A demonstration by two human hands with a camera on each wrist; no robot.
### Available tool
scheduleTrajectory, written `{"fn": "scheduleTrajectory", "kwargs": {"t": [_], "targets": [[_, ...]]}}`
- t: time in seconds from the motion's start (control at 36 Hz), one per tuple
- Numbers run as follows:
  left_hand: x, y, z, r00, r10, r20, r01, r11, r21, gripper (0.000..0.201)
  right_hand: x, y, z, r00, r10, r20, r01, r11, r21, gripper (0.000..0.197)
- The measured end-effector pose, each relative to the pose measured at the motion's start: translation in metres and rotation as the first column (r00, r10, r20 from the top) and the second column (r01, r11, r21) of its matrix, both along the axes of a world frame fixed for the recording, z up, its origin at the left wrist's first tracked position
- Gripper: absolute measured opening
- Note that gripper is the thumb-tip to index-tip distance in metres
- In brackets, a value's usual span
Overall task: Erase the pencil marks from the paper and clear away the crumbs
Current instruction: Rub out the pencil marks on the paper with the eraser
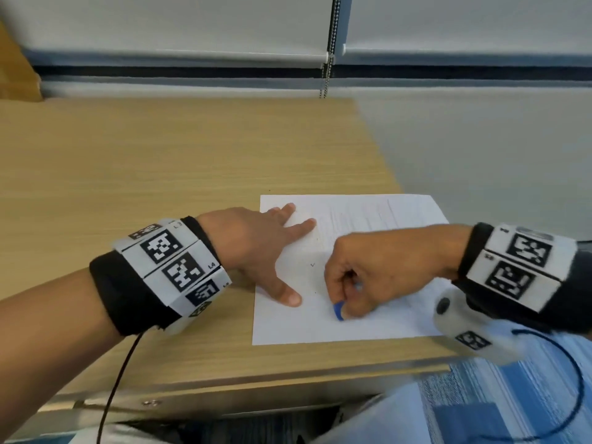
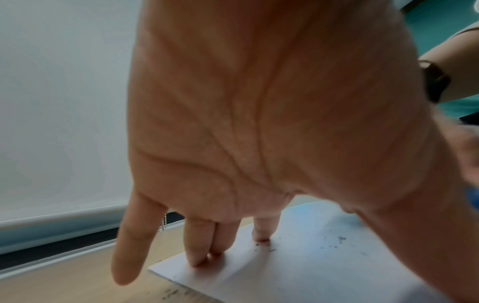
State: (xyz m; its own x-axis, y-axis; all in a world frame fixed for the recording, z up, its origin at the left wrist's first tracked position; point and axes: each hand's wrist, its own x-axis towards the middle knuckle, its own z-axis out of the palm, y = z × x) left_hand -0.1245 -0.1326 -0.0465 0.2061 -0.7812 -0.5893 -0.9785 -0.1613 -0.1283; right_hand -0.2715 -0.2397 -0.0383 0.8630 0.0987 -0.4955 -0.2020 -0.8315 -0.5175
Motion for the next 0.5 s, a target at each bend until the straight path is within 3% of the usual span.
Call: {"fn": "scheduleTrajectory", "kwargs": {"t": [0.17, 0.36, 0.5], "targets": [[-0.001, -0.001, 0.000, 1.000, -0.004, 0.024, 0.004, 1.000, -0.007, 0.124, 0.008, -0.007, 0.004, 0.990, -0.047, 0.137, 0.065, 0.990, -0.127, 0.012], [-0.003, -0.001, 0.003, 1.000, 0.008, 0.004, -0.008, 1.000, -0.011, 0.124, -0.001, 0.002, 0.003, 0.999, 0.032, 0.024, -0.030, 0.996, -0.089, 0.010], [-0.001, 0.002, 0.003, 1.000, -0.006, 0.000, 0.006, 1.000, -0.023, 0.127, 0.007, -0.006, 0.003, 0.988, -0.051, 0.142, 0.066, 0.993, -0.102, 0.009]]}}
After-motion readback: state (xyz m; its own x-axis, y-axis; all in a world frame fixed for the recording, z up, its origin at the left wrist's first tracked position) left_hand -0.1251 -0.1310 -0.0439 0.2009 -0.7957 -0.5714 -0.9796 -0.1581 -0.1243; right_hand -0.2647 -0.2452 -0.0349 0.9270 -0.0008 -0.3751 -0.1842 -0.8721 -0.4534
